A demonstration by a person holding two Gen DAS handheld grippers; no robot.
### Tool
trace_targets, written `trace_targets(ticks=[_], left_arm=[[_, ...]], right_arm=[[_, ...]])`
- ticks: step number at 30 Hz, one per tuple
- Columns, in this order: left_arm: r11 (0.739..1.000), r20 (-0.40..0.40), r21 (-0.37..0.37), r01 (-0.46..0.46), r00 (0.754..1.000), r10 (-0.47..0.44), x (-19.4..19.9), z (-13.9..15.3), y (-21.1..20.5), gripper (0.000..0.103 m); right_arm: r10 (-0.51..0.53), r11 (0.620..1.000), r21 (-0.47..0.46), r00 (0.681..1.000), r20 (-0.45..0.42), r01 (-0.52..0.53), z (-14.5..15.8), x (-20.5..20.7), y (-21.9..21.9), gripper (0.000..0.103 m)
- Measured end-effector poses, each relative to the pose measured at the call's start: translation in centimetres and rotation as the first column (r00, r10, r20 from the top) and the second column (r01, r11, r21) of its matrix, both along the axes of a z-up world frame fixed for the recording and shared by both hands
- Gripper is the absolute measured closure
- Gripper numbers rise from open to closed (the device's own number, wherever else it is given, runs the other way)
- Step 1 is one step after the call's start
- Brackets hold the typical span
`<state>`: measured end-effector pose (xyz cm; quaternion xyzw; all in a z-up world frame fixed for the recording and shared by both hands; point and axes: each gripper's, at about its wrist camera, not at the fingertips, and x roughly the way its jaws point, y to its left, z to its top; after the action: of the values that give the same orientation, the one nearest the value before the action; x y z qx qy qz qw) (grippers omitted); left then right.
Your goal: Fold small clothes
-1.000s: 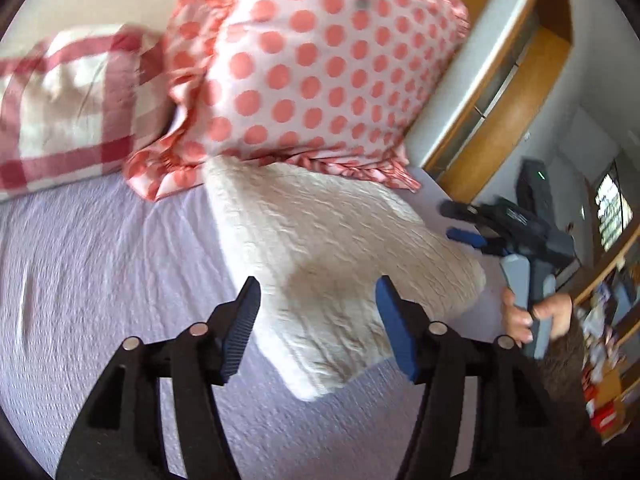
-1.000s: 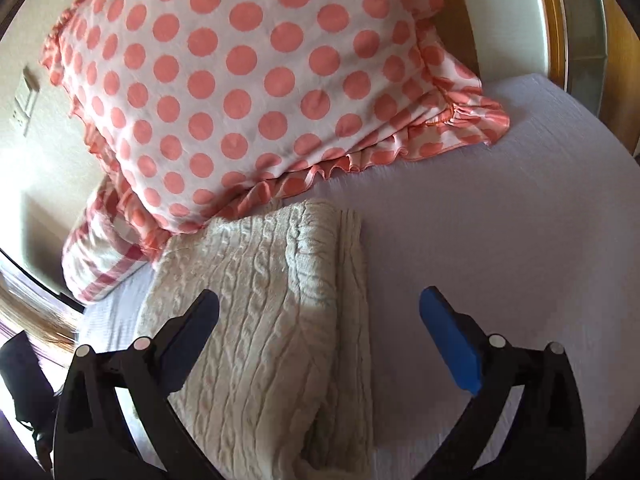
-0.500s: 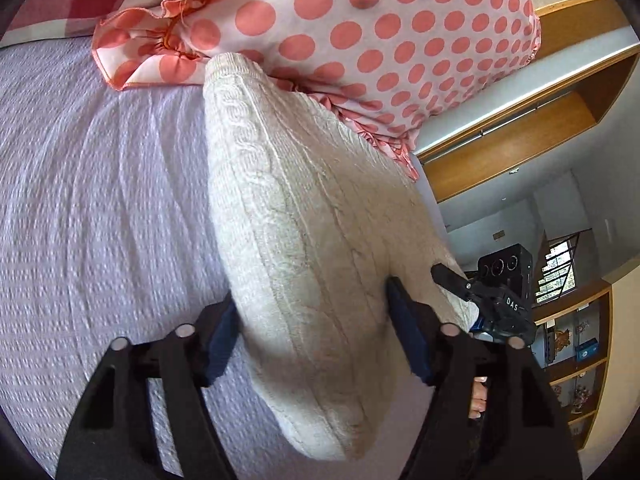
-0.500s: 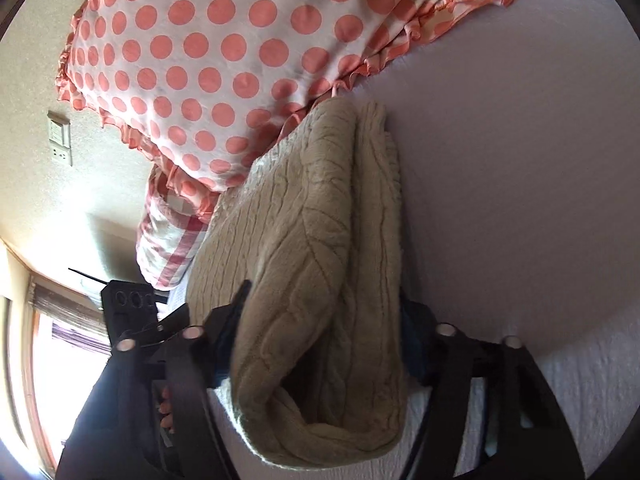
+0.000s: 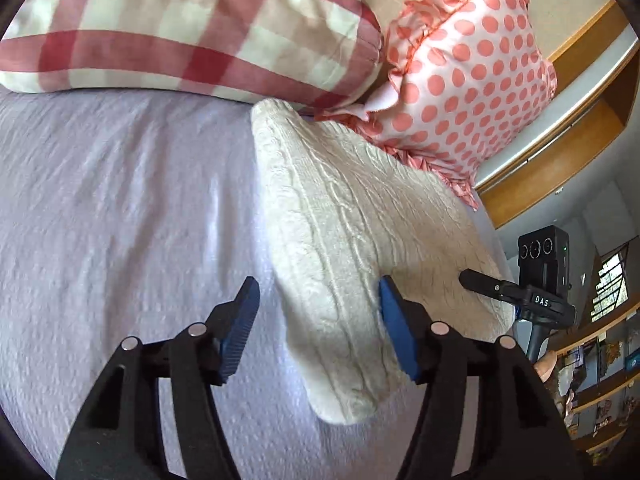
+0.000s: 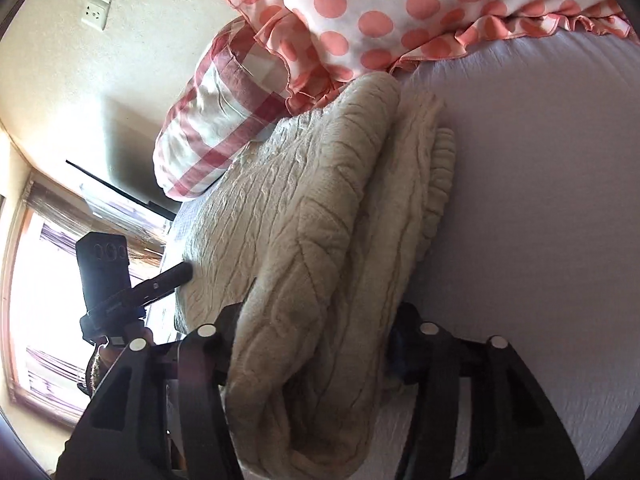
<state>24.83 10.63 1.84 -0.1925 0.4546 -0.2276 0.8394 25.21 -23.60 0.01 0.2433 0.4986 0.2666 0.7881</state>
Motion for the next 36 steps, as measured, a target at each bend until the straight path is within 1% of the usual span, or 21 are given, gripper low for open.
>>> trace_targets(ticks=[1,2,3,6,7,9,11,12,14,16,17,18,20,21,23,25,27,30,31,33,36], left_arm=[[0.999,0.044,0.024,-0.035,0.998,0.034,-1.0,1.2,0.9,0.044],[0.998,0.102,0.037,-0.056,0.993,0.052,-2.0,2.5,1.5,0.044],[0.998,0.151,0.023,-0.058,0.987,0.053,-3.1,3.6,2.1,0.044],[0.999,0.218,-0.022,0.025,0.976,-0.019,-4.4,5.8,-0.1,0.040],[0.997,0.213,-0.029,0.069,0.975,-0.061,-4.3,5.7,-1.5,0.037],[0.992,0.179,-0.006,0.128,0.976,-0.125,-3.1,4.6,-4.9,0.037],[0.988,0.144,0.099,0.120,0.980,-0.133,-1.3,2.3,-8.0,0.039],[0.983,0.153,0.147,0.106,0.980,-0.129,-0.7,1.1,-8.7,0.041],[0.975,0.208,0.204,0.086,0.970,-0.129,-1.3,0.8,-9.2,0.044],[0.971,0.221,0.221,0.091,0.965,-0.141,-3.1,1.9,-9.1,0.041],[0.969,0.234,0.225,0.100,0.960,-0.154,-4.5,2.5,-8.9,0.035],[0.967,0.249,0.232,0.105,0.955,-0.163,-6.1,2.9,-8.4,0.032],[0.958,0.262,0.271,0.092,0.951,-0.165,-9.3,2.9,-7.3,0.013],[0.949,0.257,0.309,0.068,0.954,-0.153,-10.5,2.6,-6.8,0.009],[0.916,0.242,0.401,-0.001,0.965,-0.104,-12.0,1.4,-6.6,0.005],[0.871,0.220,0.488,-0.051,0.973,-0.067,-12.5,0.1,-6.8,0.005],[0.825,0.197,0.559,-0.083,0.980,-0.035,-12.2,-1.1,-7.0,0.005],[0.754,0.175,0.645,-0.124,0.984,0.013,-11.6,-2.3,-7.2,0.005],[0.746,0.169,0.654,-0.126,0.985,0.018,-11.7,-2.6,-6.9,0.004],[0.753,0.170,0.646,-0.127,0.985,0.020,-11.7,-2.5,-6.7,0.004],[0.779,0.143,0.615,-0.122,0.989,0.042,-11.2,-2.5,-6.0,0.002]], right_arm=[[-0.042,0.998,-0.050,0.999,0.034,0.044,1.1,-0.5,-0.6,0.039],[-0.089,0.993,-0.069,0.992,0.086,0.095,2.5,-1.3,-1.5,0.038],[-0.111,0.992,-0.039,0.985,0.132,0.117,3.7,-2.1,-2.2,0.037],[-0.026,0.988,0.153,0.988,0.155,0.002,5.6,-3.4,-0.9,0.017],[0.018,0.985,0.167,0.990,0.137,-0.041,5.5,-3.4,0.3,0.015],[0.042,0.994,0.099,0.994,0.104,-0.053,4.7,-3.0,3.0,0.014],[-0.005,1.000,0.012,0.997,0.075,0.004,2.9,-2.2,3.6,0.013],[-0.027,1.000,0.010,0.997,0.072,0.027,1.9,-2.0,3.0,0.014],[-0.047,0.998,0.043,0.996,0.079,0.043,2.3,-2.5,2.2,0.014],[-0.074,0.997,-0.010,0.987,0.139,0.076,4.4,-4.8,1.5,0.012],[-0.089,0.992,-0.067,0.975,0.203,0.105,5.7,-6.5,1.1,0.010],[-0.099,0.984,-0.114,0.959,0.265,0.133,6.5,-8.1,0.9,0.001],[-0.102,0.964,-0.193,0.928,0.358,0.181,7.8,-11.4,0.5,0.001],[-0.103,0.948,-0.242,0.920,0.378,0.205,7.9,-12.6,0.7,0.001],[-0.099,0.916,-0.333,0.930,0.355,0.224,6.7,-13.9,1.8,0.001],[-0.074,0.897,-0.400,0.957,0.282,0.187,4.6,-14.1,3.3,0.001],[-0.054,0.887,-0.436,0.971,0.232,0.153,2.6,-14.2,4.7,0.001],[-0.050,0.874,-0.463,0.975,0.215,0.147,1.1,-14.5,5.9,0.001],[-0.049,0.870,-0.471,0.975,0.215,0.148,0.9,-14.5,6.2,0.001],[-0.044,0.855,-0.497,0.976,0.215,0.148,0.6,-14.5,6.7,0.001],[-0.054,0.824,-0.548,0.983,0.176,0.143,-0.1,-14.3,6.9,0.001]])
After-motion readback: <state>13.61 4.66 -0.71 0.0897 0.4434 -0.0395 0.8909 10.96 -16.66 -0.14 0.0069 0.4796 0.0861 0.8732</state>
